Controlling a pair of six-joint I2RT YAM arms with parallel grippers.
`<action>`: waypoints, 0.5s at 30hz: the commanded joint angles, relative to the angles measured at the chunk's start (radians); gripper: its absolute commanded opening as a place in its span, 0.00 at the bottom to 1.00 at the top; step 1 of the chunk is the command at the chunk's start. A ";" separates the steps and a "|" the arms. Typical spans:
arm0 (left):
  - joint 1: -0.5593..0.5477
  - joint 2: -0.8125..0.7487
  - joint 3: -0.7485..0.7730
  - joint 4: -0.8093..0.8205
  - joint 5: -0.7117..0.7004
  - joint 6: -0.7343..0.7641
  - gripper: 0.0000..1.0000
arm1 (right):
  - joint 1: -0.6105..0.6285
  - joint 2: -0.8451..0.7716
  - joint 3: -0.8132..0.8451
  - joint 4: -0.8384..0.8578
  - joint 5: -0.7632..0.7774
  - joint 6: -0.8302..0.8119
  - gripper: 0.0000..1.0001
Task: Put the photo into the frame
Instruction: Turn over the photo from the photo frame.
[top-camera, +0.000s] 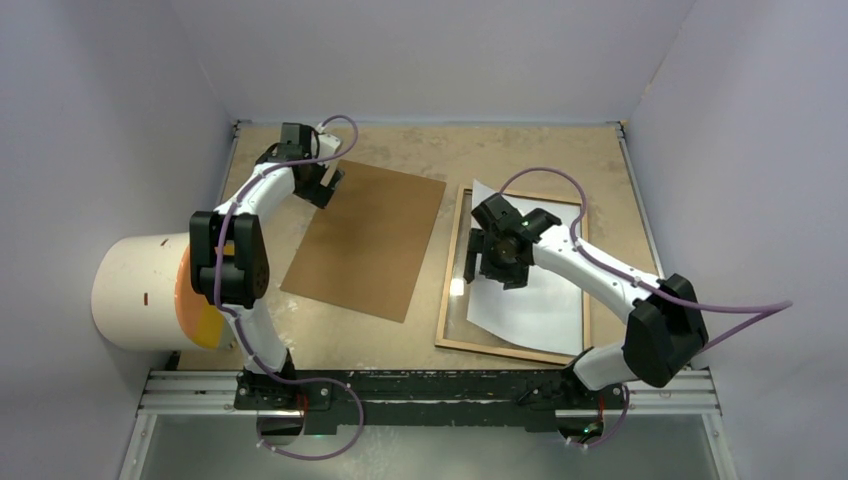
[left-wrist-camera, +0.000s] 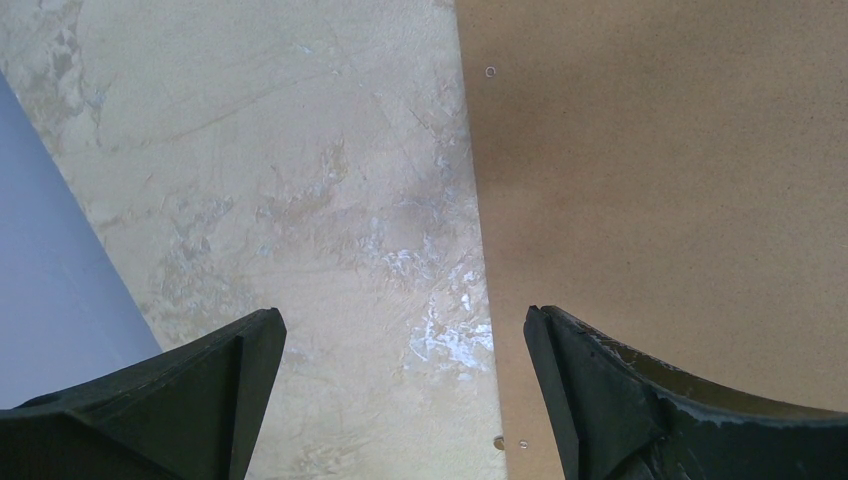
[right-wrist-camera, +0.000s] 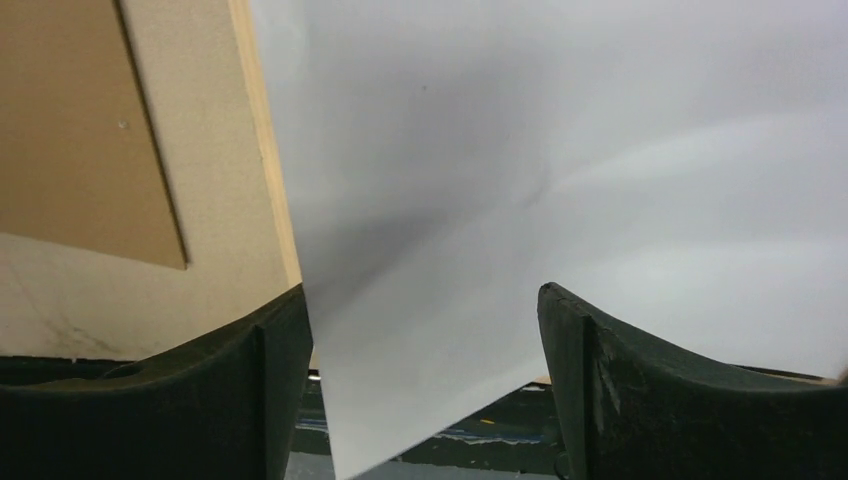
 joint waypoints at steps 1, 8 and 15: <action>-0.005 -0.038 0.001 0.021 0.006 0.022 1.00 | 0.000 -0.025 -0.025 0.053 -0.075 0.018 0.86; -0.005 -0.035 0.003 0.014 -0.012 0.022 1.00 | -0.001 -0.040 -0.074 0.109 -0.130 0.014 0.99; -0.004 0.002 0.045 0.009 -0.065 0.015 1.00 | -0.001 -0.038 -0.022 0.140 -0.113 0.014 0.99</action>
